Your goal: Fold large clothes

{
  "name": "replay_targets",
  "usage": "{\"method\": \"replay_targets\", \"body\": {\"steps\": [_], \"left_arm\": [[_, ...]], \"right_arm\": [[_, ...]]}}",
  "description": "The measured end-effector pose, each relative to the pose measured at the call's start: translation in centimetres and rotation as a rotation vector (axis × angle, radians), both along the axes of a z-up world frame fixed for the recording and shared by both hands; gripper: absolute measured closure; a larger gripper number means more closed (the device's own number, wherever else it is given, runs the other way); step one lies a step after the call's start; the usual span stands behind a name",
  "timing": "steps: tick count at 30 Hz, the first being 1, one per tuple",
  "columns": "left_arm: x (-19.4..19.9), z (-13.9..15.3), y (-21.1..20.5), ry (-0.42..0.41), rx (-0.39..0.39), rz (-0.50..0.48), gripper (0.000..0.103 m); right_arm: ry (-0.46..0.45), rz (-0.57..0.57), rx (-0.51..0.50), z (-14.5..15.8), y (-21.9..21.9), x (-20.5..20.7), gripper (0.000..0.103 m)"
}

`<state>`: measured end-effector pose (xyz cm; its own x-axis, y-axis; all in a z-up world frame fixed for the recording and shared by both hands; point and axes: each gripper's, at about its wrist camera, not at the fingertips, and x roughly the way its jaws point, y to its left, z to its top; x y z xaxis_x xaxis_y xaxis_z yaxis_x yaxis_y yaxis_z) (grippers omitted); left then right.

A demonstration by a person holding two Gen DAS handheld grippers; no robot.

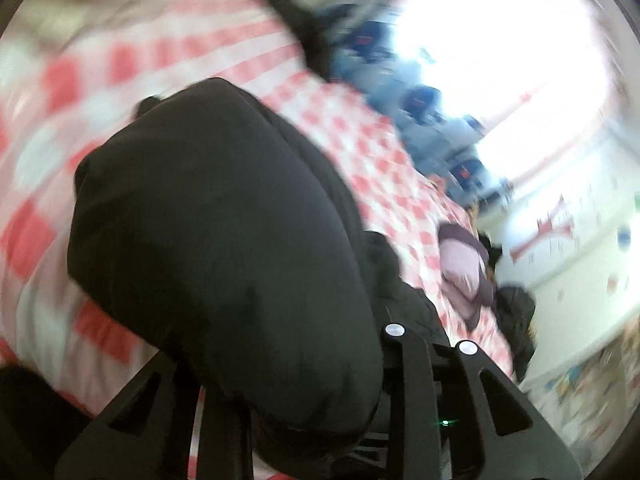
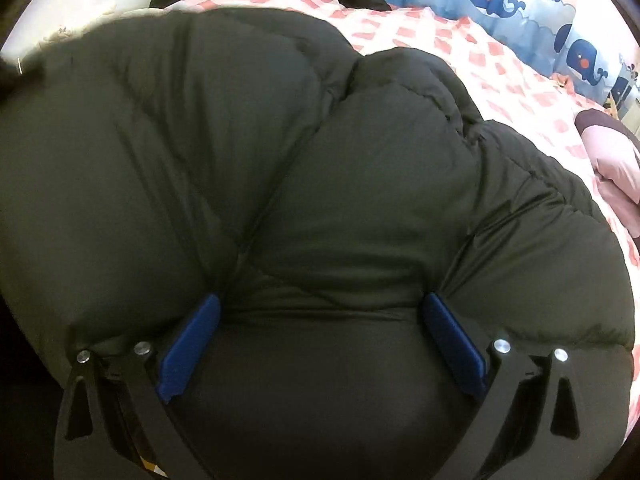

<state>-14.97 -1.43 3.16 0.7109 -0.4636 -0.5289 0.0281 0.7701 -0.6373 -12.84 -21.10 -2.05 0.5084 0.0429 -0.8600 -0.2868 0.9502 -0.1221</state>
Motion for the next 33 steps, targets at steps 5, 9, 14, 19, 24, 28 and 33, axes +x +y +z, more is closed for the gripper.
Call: {"method": "replay_targets", "body": {"steps": [5, 9, 14, 19, 24, 28, 33], "left_arm": [[-0.7, 4.5, -7.2, -0.115, 0.180, -0.130, 0.081], [-1.0, 6.4, -13.5, -0.164, 0.309, -0.257, 0.081], [-0.9, 5.5, -21.6, -0.184, 0.412, -0.424, 0.081], [-1.3, 0.9, -30.7, -0.159, 0.546, -0.650, 0.081], [-2.7, -3.1, -35.5, -0.164, 0.668, -0.790, 0.080], [-3.2, -3.6, -35.3, -0.168, 0.712, -0.814, 0.076], [-5.4, -2.4, -34.1, -0.153, 0.745, -0.934, 0.060]], "right_arm": [[0.032, 0.016, 0.116, 1.1, -2.2, -0.4, 0.005], [0.049, 0.025, 0.496, 4.4, -7.7, -1.7, 0.006], [-0.024, -0.090, 1.081, 7.4, -20.5, -3.5, 0.006], [-0.111, -0.258, 1.233, 8.2, -30.2, -4.4, 0.006], [-0.184, -0.278, 1.102, 12.6, -33.4, -3.4, 0.006], [-0.127, -0.232, 0.845, 14.3, -31.3, 1.5, 0.006], [-0.001, -0.278, 0.523, 9.0, -27.4, 1.5, 0.006]]}}
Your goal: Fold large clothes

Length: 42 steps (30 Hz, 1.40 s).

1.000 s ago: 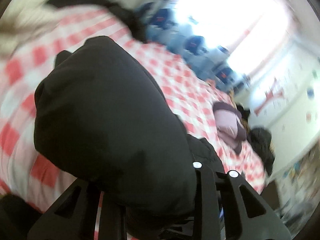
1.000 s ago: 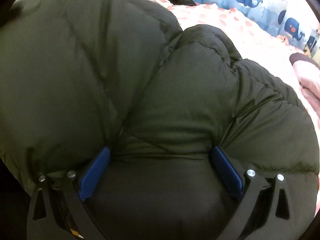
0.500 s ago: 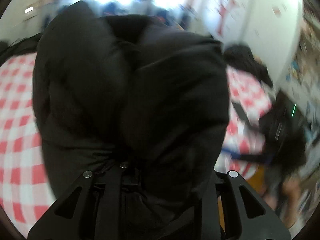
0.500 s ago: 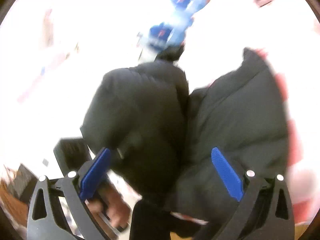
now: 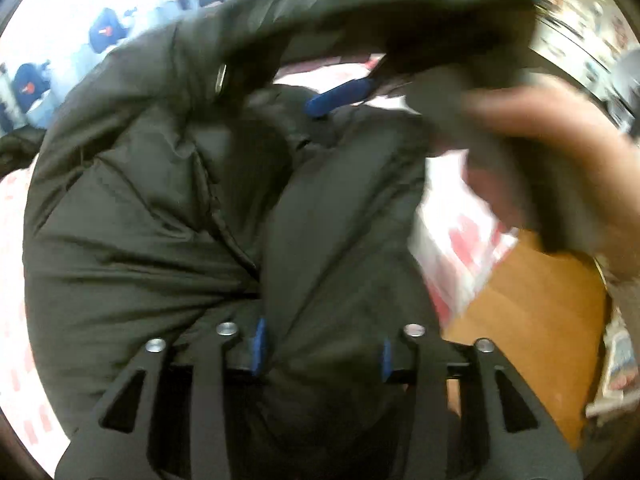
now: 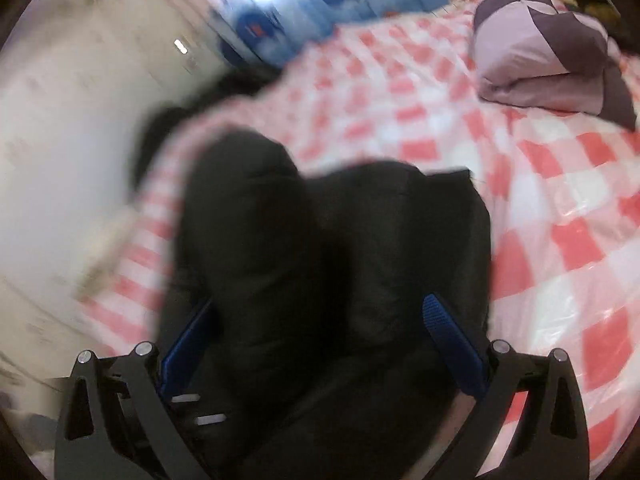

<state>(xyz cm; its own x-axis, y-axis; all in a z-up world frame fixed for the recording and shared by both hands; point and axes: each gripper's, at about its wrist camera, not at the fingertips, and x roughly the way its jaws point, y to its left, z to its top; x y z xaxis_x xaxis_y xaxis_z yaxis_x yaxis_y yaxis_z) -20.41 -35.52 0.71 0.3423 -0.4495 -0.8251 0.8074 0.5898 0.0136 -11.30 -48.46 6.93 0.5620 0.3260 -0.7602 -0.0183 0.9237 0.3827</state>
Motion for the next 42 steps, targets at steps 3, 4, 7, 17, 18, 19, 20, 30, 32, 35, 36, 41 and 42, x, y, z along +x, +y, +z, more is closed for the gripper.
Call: {"method": "replay_targets", "body": {"steps": [3, 4, 7, 17, 18, 19, 20, 30, 32, 35, 36, 41, 42], "left_arm": [[-1.8, 2.2, 3.0, 0.070, -0.035, -0.074, 0.052], [-1.9, 2.9, 4.0, 0.091, -0.057, -0.085, 0.052], [-0.5, 5.9, 7.7, 0.141, -0.169, -0.039, 0.044], [12.1, 2.5, 6.7, 0.264, -0.279, 0.267, 0.032], [12.1, 1.7, 6.6, 0.267, -0.259, 0.264, 0.032], [12.0, 2.1, 6.8, 0.269, -0.261, 0.258, 0.032], [11.6, 2.8, 7.5, 0.279, -0.288, 0.253, 0.032], [19.1, -3.2, 19.7, 0.624, -0.436, 0.600, 0.015], [19.2, -4.8, 19.9, 0.698, -0.512, 0.563, 0.015], [18.8, -3.3, 20.0, 0.640, -0.550, 0.518, 0.015], [18.9, -2.5, 20.6, 0.618, -0.561, 0.515, 0.016], [18.9, 2.4, 28.9, 0.432, -0.482, 0.622, 0.017], [18.6, 2.6, 30.8, 0.421, -0.454, 0.658, 0.017]], "right_arm": [[0.024, -0.031, -0.038, -1.7, -0.9, -0.8, 0.007], [0.025, -0.038, -0.039, -2.2, -1.3, -0.8, 0.007], [0.036, -0.049, -0.097, -2.2, -1.7, -1.3, 0.007], [0.114, -0.118, -0.214, -4.3, -3.7, -2.9, 0.007], [0.132, -0.127, -0.223, -4.8, -3.9, -3.2, 0.007], [0.158, -0.131, -0.216, -5.5, -4.4, -3.3, 0.007], [0.175, -0.130, -0.197, -5.8, -4.6, -3.4, 0.007], [0.188, -0.108, -0.341, -6.2, -0.8, -4.4, 0.007], [0.189, -0.110, -0.305, -6.6, -0.1, -4.7, 0.007], [0.160, -0.116, -0.241, -7.1, 1.5, -4.8, 0.006], [0.150, -0.111, -0.217, -7.2, 2.1, -4.6, 0.006], [0.087, 0.025, -0.095, -7.3, 10.3, -0.7, 0.006], [0.086, 0.067, -0.064, -7.7, 11.8, 0.1, 0.006]]}}
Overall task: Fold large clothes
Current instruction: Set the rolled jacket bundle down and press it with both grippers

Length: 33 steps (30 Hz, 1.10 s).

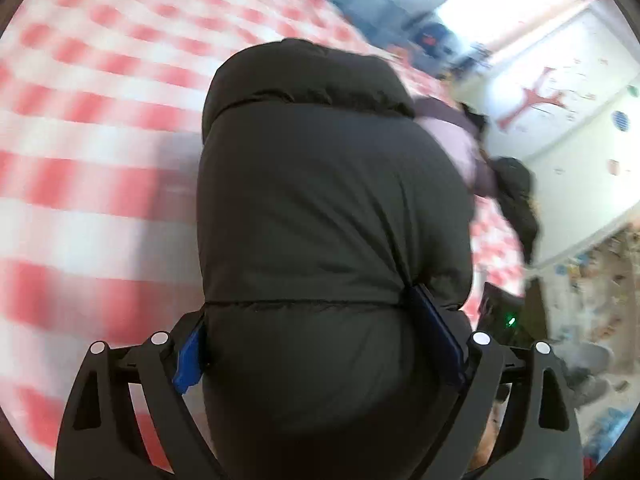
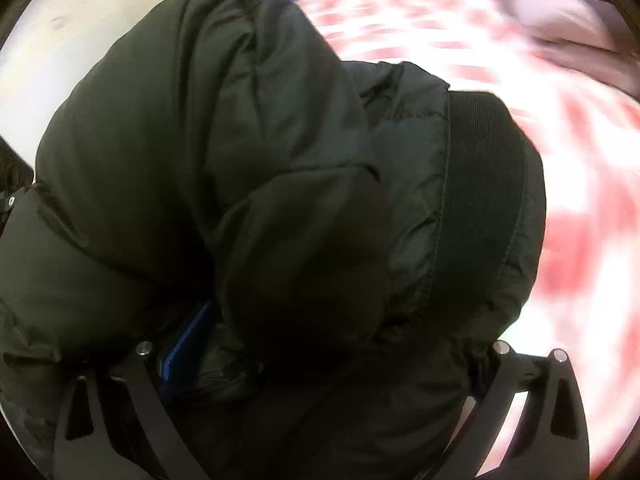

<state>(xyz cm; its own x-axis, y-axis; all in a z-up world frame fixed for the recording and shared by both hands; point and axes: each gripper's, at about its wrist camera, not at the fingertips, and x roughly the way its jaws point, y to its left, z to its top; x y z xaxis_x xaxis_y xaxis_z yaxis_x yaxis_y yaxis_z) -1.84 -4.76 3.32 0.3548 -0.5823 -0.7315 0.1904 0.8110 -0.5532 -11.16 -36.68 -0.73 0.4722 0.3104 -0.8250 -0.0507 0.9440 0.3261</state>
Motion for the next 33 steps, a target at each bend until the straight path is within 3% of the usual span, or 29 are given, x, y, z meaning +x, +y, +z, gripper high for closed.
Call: {"method": "replay_targets", "body": {"steps": [3, 6, 9, 11, 12, 14, 16, 18, 20, 22, 24, 26, 30, 33], "left_arm": [[-0.9, -0.5, 6.0, 0.041, 0.131, 0.114, 0.018], [-2.5, 1.7, 9.0, -0.071, 0.160, 0.244, 0.018], [-2.6, 3.3, 5.0, -0.182, 0.144, 0.149, 0.017], [-2.7, 2.3, 1.7, -0.183, 0.167, 0.045, 0.017], [-2.4, 1.2, -0.9, -0.171, 0.219, -0.005, 0.017], [-3.5, -0.5, -2.9, -0.192, 0.326, -0.038, 0.015], [-3.9, -0.9, -5.1, -0.196, 0.345, -0.063, 0.014], [-4.6, -0.6, -5.8, -0.216, 0.368, -0.080, 0.014], [-4.9, -0.2, -5.8, -0.220, 0.370, -0.088, 0.013], [-4.4, -0.4, -6.0, -0.221, 0.352, -0.101, 0.013], [-3.5, -1.1, -6.0, -0.212, 0.352, -0.119, 0.013], [-2.4, -1.9, -5.6, -0.192, 0.350, -0.130, 0.013], [-3.4, -0.5, -3.6, -0.195, 0.257, -0.118, 0.013], [-4.6, 0.1, -0.8, -0.177, 0.167, -0.056, 0.013]], "right_arm": [[0.053, 0.062, 0.066, -1.6, 2.8, 2.1, 0.005], [0.093, 0.045, 0.157, -2.5, 2.0, 2.6, 0.005], [0.137, 0.043, 0.174, -2.8, 1.0, 2.5, 0.005], [0.134, 0.040, 0.154, -1.9, 0.3, 2.8, 0.006], [0.118, 0.025, 0.136, -0.8, -0.4, 2.5, 0.006], [0.046, -0.024, 0.073, 2.0, -1.2, 1.8, 0.005], [-0.090, -0.071, -0.010, 5.9, -0.8, 0.7, 0.005], [-0.165, -0.054, -0.027, 8.0, -0.2, 1.4, 0.005], [-0.164, -0.029, -0.098, 8.0, 1.2, 3.3, 0.005], [-0.118, -0.034, -0.206, 5.5, 1.6, 5.6, 0.005], [0.018, -0.050, -0.082, 0.2, -0.3, 7.5, 0.005], [0.119, -0.067, 0.069, -2.8, -1.7, 8.4, 0.005], [0.043, -0.086, 0.066, 1.1, -2.0, 5.5, 0.005], [0.000, -0.134, 0.137, 2.5, -3.9, 1.4, 0.005]]}}
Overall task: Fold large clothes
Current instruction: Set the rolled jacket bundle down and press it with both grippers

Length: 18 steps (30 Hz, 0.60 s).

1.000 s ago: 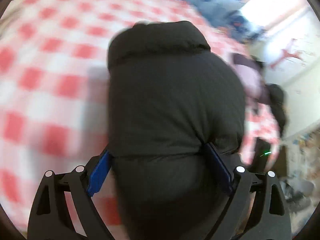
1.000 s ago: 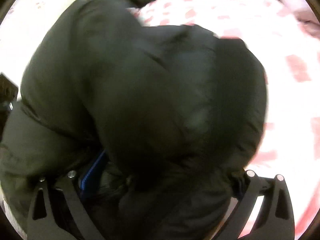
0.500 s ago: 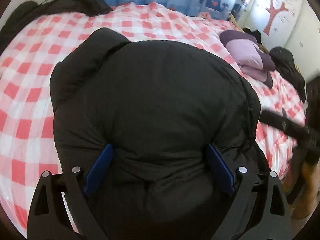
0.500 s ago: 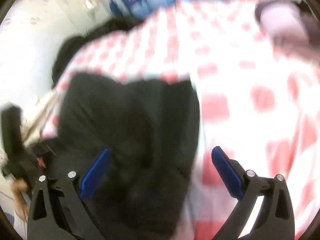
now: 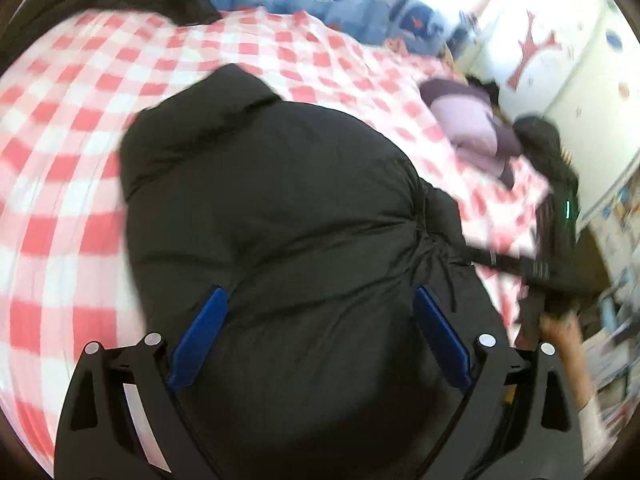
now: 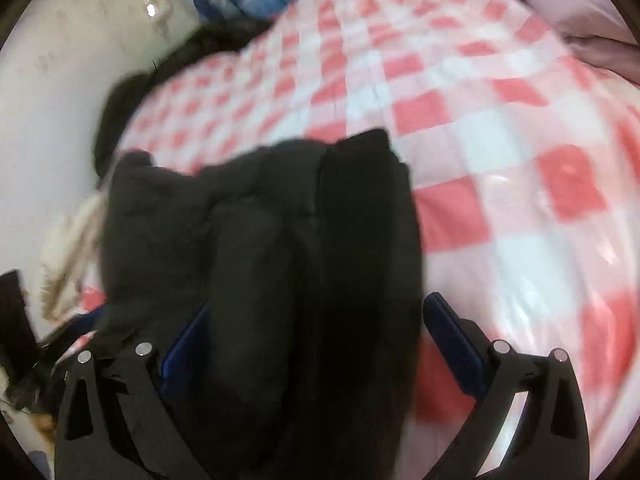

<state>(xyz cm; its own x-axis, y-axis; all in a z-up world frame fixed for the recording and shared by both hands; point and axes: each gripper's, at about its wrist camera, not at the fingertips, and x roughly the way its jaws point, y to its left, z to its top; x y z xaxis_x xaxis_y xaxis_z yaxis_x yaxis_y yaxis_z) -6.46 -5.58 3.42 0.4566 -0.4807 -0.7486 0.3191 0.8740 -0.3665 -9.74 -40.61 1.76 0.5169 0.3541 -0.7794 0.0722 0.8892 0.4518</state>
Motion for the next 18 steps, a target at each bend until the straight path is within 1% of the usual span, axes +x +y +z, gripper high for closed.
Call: {"method": "replay_targets", "body": {"steps": [1, 2, 3, 5, 7, 9, 11, 12, 13, 14, 15, 16, 17, 18], "left_arm": [[-0.1, -0.2, 0.5, 0.006, -0.012, 0.007, 0.013], [-0.3, -0.5, 0.6, 0.010, -0.004, 0.007, 0.013], [-0.5, -1.0, 0.2, 0.007, 0.031, -0.006, 0.013], [-0.9, -1.1, -0.5, -0.002, 0.076, -0.006, 0.013], [-1.2, -0.6, -1.0, -0.006, 0.088, 0.008, 0.013], [-1.8, 0.2, -1.1, -0.026, 0.096, 0.008, 0.013], [-2.0, 0.2, -1.1, -0.034, 0.111, 0.009, 0.013], [-2.0, 0.0, -0.9, -0.029, 0.107, 0.013, 0.013], [-2.0, -0.1, -0.7, -0.025, 0.100, 0.021, 0.013], [-2.1, -0.2, -0.5, -0.022, 0.090, 0.035, 0.013], [-2.2, -0.1, -0.3, -0.021, 0.085, 0.044, 0.013], [-2.2, -0.1, -0.3, -0.021, 0.085, 0.043, 0.013], [-2.3, 0.0, -0.4, -0.024, 0.090, 0.037, 0.013], [-2.4, 0.0, -0.5, -0.029, 0.097, 0.033, 0.013]], "right_arm": [[0.006, 0.001, 0.012, -0.7, -0.3, -1.1, 0.005], [0.027, 0.010, 0.015, -1.4, 0.2, -2.2, 0.005], [0.071, 0.040, -0.002, -2.9, 1.0, -2.6, 0.005], [0.135, 0.098, 0.011, -5.7, 2.3, -2.6, 0.005], [0.138, 0.080, 0.003, -5.0, 1.3, -3.5, 0.005], [0.082, 0.049, -0.015, -2.6, 0.7, -4.6, 0.006], [0.018, 0.017, -0.017, -0.3, -0.4, -6.3, 0.006], [0.011, 0.008, -0.011, -0.1, -0.8, -6.8, 0.006], [0.025, 0.001, 0.006, -0.4, -1.0, -7.7, 0.005], [0.071, 0.020, 0.038, -1.6, -0.7, -8.3, 0.005], [0.135, 0.062, 0.060, -3.3, -0.2, -8.7, 0.005], [0.175, 0.092, 0.069, -4.3, 0.3, -8.8, 0.005], [0.154, 0.081, 0.064, -3.8, 0.0, -9.1, 0.006], [0.106, 0.046, 0.042, -2.4, -0.7, -9.4, 0.006]]}}
